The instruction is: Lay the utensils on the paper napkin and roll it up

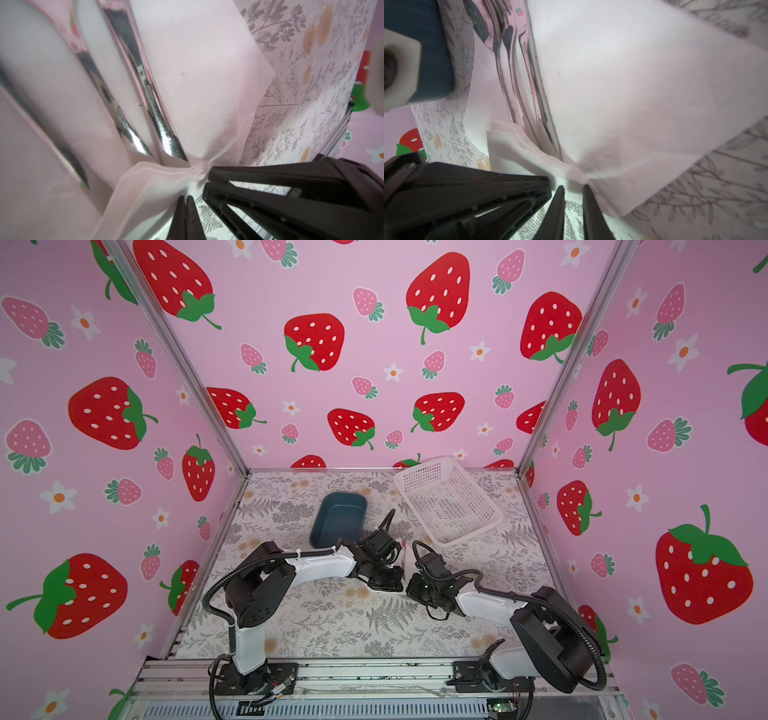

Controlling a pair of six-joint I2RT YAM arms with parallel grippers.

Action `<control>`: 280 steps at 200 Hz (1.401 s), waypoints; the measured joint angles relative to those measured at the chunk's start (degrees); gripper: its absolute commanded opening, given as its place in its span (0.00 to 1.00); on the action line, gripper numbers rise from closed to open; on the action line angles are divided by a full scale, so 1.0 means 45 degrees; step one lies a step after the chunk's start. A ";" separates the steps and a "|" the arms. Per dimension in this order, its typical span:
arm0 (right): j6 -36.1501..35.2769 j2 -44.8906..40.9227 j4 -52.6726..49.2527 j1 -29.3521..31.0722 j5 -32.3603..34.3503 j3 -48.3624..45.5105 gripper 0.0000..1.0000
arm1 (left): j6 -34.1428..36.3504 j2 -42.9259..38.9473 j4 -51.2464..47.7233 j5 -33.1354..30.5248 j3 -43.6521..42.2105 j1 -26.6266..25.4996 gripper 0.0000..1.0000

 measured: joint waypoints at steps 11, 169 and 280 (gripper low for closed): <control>0.0000 0.0000 0.0000 0.0000 0.0000 0.0000 0.20 | 0.0005 0.0000 -0.0068 -0.0005 0.0010 0.0000 0.00; -0.0034 -0.0325 -0.0112 -0.0049 0.0083 0.0000 0.25 | 0.0039 0.0291 -0.0073 -0.0112 0.0238 -0.0029 0.00; -0.0631 -0.2375 -0.0359 -0.4027 -0.0253 -0.1093 0.48 | 0.0039 0.0291 -0.0073 -0.0136 0.0238 -0.0034 0.00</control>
